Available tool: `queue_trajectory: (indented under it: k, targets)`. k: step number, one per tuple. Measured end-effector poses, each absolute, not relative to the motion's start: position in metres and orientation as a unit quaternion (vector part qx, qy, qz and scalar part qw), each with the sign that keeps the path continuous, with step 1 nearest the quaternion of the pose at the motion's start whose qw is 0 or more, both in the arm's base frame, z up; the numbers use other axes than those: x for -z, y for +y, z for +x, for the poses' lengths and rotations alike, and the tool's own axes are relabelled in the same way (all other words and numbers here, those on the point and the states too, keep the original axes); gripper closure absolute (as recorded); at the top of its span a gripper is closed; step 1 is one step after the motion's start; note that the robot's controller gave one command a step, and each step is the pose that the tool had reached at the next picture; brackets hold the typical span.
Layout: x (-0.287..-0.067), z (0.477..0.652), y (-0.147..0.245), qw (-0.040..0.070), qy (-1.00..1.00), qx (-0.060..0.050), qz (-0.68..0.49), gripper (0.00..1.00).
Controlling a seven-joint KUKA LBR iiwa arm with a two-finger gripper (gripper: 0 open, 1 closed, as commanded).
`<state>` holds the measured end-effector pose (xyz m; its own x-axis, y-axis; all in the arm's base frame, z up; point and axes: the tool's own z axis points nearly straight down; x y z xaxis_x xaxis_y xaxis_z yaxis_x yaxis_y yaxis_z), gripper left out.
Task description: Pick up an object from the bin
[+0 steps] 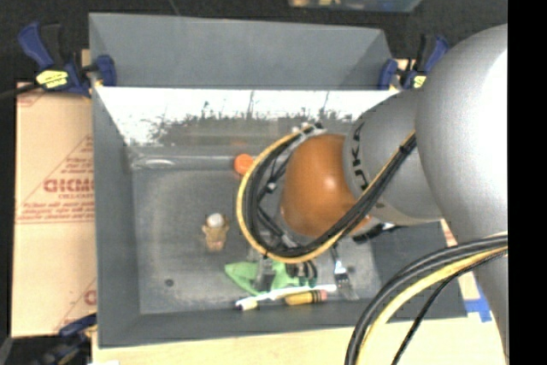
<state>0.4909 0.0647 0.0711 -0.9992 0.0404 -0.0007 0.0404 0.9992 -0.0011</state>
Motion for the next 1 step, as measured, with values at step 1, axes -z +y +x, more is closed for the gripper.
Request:
queue_trajectory:
  k: [1]
  targets:
    - [-0.0711,0.4909,0.0647,0.0,1.0,0.001,0.02,1.0]
